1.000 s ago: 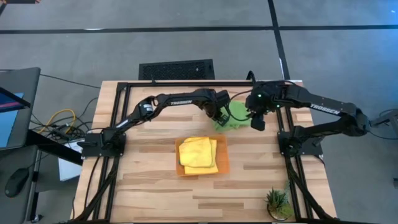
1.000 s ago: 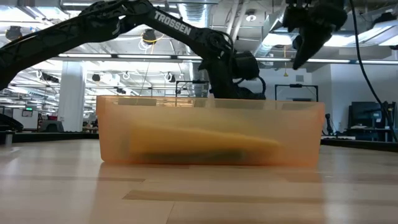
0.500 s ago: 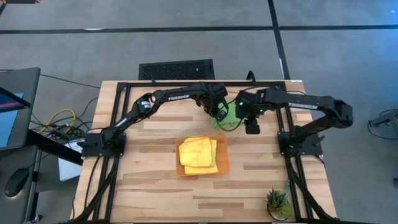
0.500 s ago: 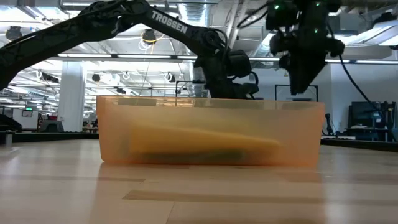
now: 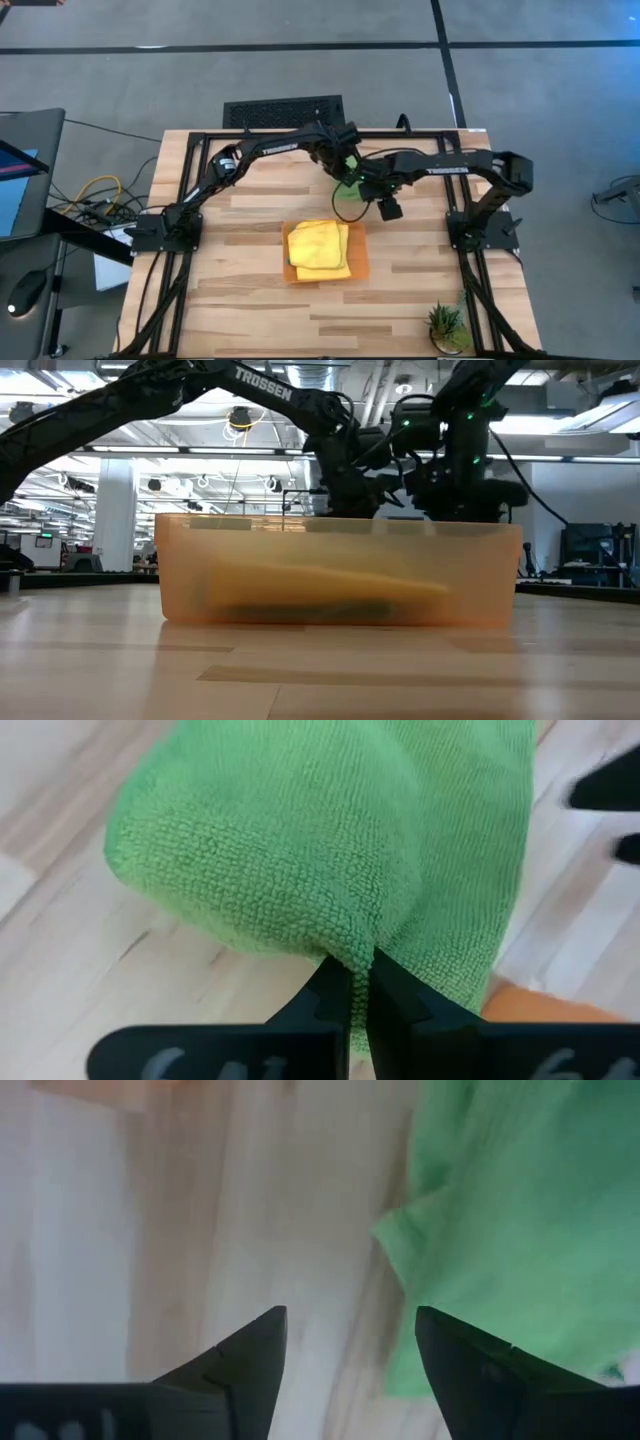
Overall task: Fold microfiber towels
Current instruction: Put the green towel into the bin
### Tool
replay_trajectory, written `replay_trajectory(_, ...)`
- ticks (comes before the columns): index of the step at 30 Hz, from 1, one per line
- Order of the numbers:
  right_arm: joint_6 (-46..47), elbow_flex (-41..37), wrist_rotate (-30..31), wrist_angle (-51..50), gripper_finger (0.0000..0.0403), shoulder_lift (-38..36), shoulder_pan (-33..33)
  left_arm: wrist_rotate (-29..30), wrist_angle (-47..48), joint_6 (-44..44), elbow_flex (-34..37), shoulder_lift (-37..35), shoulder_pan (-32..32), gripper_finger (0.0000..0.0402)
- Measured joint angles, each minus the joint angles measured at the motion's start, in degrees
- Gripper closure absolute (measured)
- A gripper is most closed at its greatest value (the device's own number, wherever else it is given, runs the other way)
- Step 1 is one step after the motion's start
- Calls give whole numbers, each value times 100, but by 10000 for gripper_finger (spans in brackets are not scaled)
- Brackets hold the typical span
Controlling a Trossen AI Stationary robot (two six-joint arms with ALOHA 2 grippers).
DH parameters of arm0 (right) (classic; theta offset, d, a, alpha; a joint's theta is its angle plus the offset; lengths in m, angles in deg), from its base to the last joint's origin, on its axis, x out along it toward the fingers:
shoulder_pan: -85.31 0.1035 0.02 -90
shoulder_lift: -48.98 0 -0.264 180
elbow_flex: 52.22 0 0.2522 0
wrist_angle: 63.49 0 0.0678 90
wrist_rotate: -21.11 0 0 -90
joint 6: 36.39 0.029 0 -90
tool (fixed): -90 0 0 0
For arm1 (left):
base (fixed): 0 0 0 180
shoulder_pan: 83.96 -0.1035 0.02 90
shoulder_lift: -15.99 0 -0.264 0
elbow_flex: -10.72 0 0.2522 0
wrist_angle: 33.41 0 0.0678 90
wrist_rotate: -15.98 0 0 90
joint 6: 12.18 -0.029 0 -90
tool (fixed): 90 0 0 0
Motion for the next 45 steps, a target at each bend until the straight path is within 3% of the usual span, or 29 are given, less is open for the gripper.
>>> replay_trajectory(9, -17, -107, 112, 1516, 154, 411, -156, 121, 662, -287, 0, -25, -210, 401)
replay_trajectory(17, -315, -296, 221, 2273, 154, 705, -307, -164, 964, -671, 0, -28, -356, 401)
replay_trajectory(31, -509, -294, 197, 2899, 162, 904, -419, -156, 1324, -1019, -2, -28, -436, 401)
replay_trajectory(37, -508, -293, 197, 2873, 215, 902, -419, -161, 1356, -1037, -2, -30, -436, 401)
replay_trajectory(45, -509, -293, 178, 2881, 346, 902, -419, -161, 1376, -1037, -2, -30, -433, 401)
